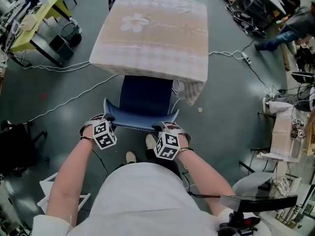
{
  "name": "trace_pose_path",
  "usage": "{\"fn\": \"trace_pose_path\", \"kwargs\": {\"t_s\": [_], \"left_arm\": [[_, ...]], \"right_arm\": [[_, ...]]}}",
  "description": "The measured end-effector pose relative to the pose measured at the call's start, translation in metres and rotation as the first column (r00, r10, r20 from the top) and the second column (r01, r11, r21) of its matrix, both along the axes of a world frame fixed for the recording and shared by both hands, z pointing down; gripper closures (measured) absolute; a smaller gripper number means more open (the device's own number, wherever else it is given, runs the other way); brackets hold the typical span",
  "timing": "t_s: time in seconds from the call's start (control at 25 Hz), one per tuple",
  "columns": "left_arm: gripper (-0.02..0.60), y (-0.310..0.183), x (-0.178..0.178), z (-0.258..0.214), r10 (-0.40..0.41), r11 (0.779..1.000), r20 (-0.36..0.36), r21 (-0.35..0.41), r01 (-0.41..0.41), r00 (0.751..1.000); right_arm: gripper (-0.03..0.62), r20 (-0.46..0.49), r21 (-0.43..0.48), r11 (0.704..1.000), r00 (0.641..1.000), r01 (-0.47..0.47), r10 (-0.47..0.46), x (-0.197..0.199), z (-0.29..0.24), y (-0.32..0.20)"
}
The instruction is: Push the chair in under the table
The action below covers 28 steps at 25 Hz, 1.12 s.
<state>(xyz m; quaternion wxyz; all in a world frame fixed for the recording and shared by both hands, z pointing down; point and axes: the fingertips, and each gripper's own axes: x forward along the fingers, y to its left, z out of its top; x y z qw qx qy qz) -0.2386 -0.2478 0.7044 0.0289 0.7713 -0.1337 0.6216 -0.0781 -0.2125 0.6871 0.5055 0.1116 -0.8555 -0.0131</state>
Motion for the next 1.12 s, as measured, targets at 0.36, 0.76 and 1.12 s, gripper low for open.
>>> {"fn": "trace_pose_path", "kwargs": {"t_s": [0.36,0.76,1.12], "left_arm": [[0.463,0.000,0.001,-0.002,0.002,1.000,-0.011,0.003,-0.002,1.000],[0.334,0.015,0.004,-0.016,-0.064,0.995,-0.137,0.068,0.074,0.988],[0.334,0.059,0.003,-0.116,-0.290,0.946,-0.605,-0.063,0.319,0.741]], "right_arm": [[0.506,-0.002,-0.013,1.000,1.000,-0.010,0.010,0.001,-0.002,0.000],[0.436,0.060,-0.009,0.993,0.991,-0.116,0.116,0.009,-0.014,0.009],[0.419,0.227,0.028,0.959,0.936,-0.282,0.269,0.013,-0.078,0.039]]}}
